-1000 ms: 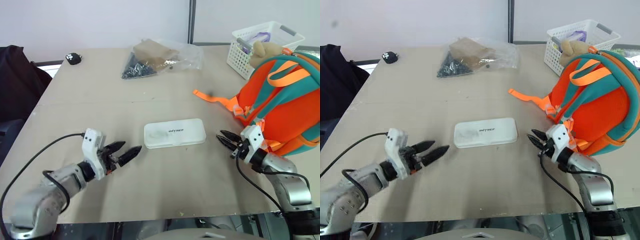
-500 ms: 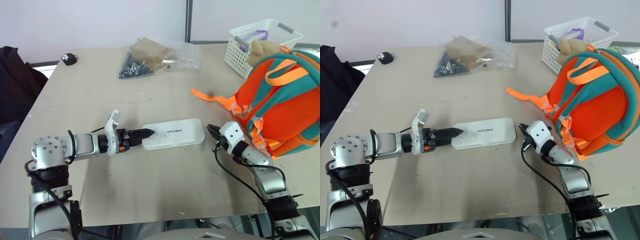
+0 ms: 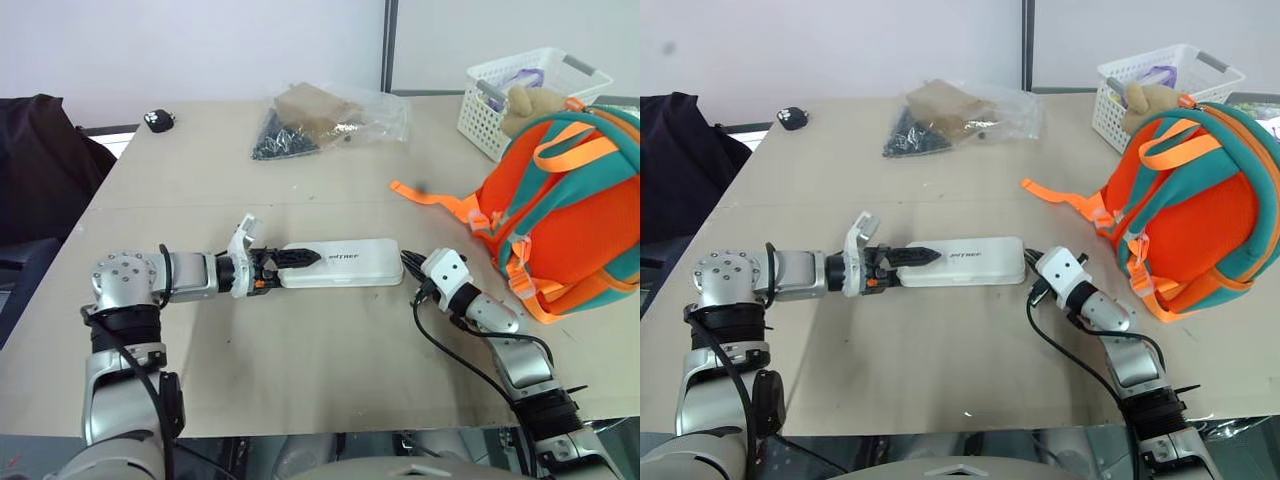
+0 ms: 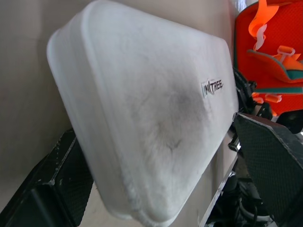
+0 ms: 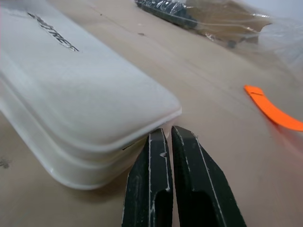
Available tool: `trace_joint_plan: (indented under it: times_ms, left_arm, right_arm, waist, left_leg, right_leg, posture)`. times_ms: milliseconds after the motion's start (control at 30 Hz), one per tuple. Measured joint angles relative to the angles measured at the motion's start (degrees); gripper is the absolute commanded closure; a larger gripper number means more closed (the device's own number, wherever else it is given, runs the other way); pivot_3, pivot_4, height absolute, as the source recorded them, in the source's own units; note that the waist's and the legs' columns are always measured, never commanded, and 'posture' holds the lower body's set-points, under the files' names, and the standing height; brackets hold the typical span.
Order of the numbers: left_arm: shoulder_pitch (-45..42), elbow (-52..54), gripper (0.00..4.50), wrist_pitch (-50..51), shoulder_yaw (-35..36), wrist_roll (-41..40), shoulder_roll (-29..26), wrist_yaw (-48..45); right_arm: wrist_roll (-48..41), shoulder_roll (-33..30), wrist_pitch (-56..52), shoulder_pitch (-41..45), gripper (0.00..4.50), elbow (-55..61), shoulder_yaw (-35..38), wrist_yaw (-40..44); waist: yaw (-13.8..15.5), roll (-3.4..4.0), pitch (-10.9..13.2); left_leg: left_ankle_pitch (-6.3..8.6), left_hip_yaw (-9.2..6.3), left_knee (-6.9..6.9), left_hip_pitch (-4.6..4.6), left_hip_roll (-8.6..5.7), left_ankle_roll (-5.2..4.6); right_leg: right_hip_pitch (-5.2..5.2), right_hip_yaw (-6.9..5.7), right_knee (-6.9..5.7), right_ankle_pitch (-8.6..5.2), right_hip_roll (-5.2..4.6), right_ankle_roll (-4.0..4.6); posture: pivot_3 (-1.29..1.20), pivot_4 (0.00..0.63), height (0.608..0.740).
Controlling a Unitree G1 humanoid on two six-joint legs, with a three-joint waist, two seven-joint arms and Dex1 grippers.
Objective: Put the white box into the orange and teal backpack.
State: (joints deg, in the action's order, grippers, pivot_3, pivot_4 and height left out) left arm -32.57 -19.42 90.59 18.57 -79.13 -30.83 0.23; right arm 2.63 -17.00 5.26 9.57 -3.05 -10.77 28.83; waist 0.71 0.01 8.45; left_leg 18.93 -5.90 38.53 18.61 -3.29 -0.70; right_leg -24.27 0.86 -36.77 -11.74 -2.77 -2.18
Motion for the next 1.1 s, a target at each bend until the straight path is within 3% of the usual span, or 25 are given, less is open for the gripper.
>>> trace_joint_plan:
  times_ms: [33, 67, 133, 167, 367, 500, 567, 700, 867, 1000, 1100]
  left_arm:
    - [0.32, 0.15, 0.0, -0.02, 0.95, 0.42, 0.98, 0.05]
    - [0.46, 0.09, 0.51, -0.02, 1.74, 0.57, 1.68, 0.18]
    - [0.84, -0.48, 0.98, -0.11, 3.55, 1.55, 3.5, 1.14]
    - [0.98, -0.62, 1.73, -0.1, 4.03, 2.08, 4.32, 1.51]
    - [1.93, -0.38, 3.43, -0.05, 7.83, -0.48, 7.79, 0.22]
    - [3.05, 1.07, 3.48, -0.04, 8.91, -0.49, 9.32, 0.26]
    - [3.88, 2.94, 3.48, -0.35, 9.11, -0.55, 9.68, -0.17]
    - [5.87, 8.15, 3.48, -3.33, 9.0, -0.43, 10.09, -2.69]
    - [9.16, 13.8, 3.48, -7.54, 9.07, 0.15, 8.23, -6.51]
    - [13.62, 22.93, 3.48, -13.2, 9.1, 0.52, 6.78, -12.15]
    - [15.29, 29.42, 3.48, -19.93, 9.2, 1.08, 7.68, -16.73]
  right_arm:
    - [-0.02, 0.01, 0.02, 0.01, 4.45, -0.2, -0.03, 0.11]
    - [-0.03, 0.0, 0.04, 0.05, 4.5, -0.28, -0.03, 0.28]
    - [-0.1, 0.0, 0.18, 0.24, 4.5, -0.32, -0.08, 0.91]
    - [-0.15, -0.01, 0.3, 0.28, 4.5, -0.35, -0.06, 1.02]
    - [-0.31, -0.89, 0.31, 0.21, 4.5, -1.71, 1.01, 1.11]
    - [-1.08, -0.78, 1.74, -1.35, 4.5, -1.17, 1.85, 1.08]
    - [-2.09, -0.78, 2.84, -3.75, 3.98, 0.61, 2.65, 1.05]
    - [-7.67, -0.87, 4.56, -10.63, 2.63, 10.66, 4.58, 2.14]
    - [-10.61, 0.13, 11.51, -21.48, 0.2, 23.79, 9.83, -0.45]
    - [-10.84, 8.88, 10.83, -31.88, 0.04, 33.7, 15.73, -11.1]
    - [-12.34, 13.0, 6.29, -31.53, 0.04, 37.84, 15.77, -16.33]
  waist:
    - [0.11, 0.05, -0.07]
    - [0.21, 0.11, -0.12]
    - [0.25, 0.1, -0.13]
    - [0.25, 0.06, -0.15]
    - [0.08, -0.5, -0.42]
    - [0.13, -0.51, -0.41]
    - [0.12, -0.53, -0.39]
    - [-0.13, -0.5, -0.3]
    - [-0.45, -0.62, -0.12]
    - [-0.41, -0.55, -0.04]
    - [-0.76, -0.58, 0.02]
  left_leg:
    - [0.0, -0.01, 0.0, 0.0, -0.03, 0.0]
    - [0.0, -0.05, 0.0, 0.01, -0.08, 0.0]
    - [0.0, -0.1, 0.01, 0.03, -0.1, 0.0]
    - [-0.01, -0.14, 0.02, 0.05, -0.11, 0.0]
    - [-0.05, -0.36, 0.02, 0.09, -0.05, 0.08]
    - [-0.08, -0.42, 0.02, 0.11, -0.06, 0.14]
    - [-0.08, -0.46, 0.01, 0.16, -0.06, 0.14]
    - [-0.07, -0.47, -0.03, 0.2, 0.04, 0.15]
    - [-0.09, -0.44, -0.06, 0.2, 0.17, 0.22]
    - [-0.13, -0.41, -0.18, 0.3, 0.33, 0.3]
    - [-0.16, -0.19, -0.17, 0.26, 0.38, 0.34]
  right_leg:
    - [0.0, -0.02, 0.0, 0.0, 0.0, -0.01]
    - [0.01, -0.05, 0.0, -0.01, -0.01, -0.02]
    - [0.01, -0.08, 0.01, -0.01, -0.04, -0.02]
    - [0.01, -0.11, 0.01, -0.01, -0.08, -0.03]
    - [0.02, -0.27, 0.02, -0.02, -0.17, -0.01]
    - [0.04, -0.28, 0.02, -0.03, -0.17, -0.01]
    - [0.01, -0.3, 0.04, -0.03, -0.17, -0.01]
    - [-0.03, -0.29, 0.06, -0.04, -0.12, -0.01]
    - [-0.08, -0.25, 0.07, -0.07, 0.04, -0.02]
    - [-0.25, -0.22, 0.04, -0.16, 0.12, 0.17]
    - [-0.25, -0.11, 0.05, -0.18, 0.14, 0.15]
  posture:
    - [0.0, 0.15, 0.74]
    - [0.0, 0.15, 0.74]
    - [0.0, 0.15, 0.74]
    - [0.0, 0.15, 0.74]
    - [0.0, 0.15, 0.74]
    - [0.0, 0.15, 0.74]
    - [0.0, 0.15, 0.74]
    - [0.0, 0.15, 0.74]
    - [0.0, 0.15, 0.74]
    - [0.0, 0.15, 0.74]
    - [0.0, 0.15, 0.74]
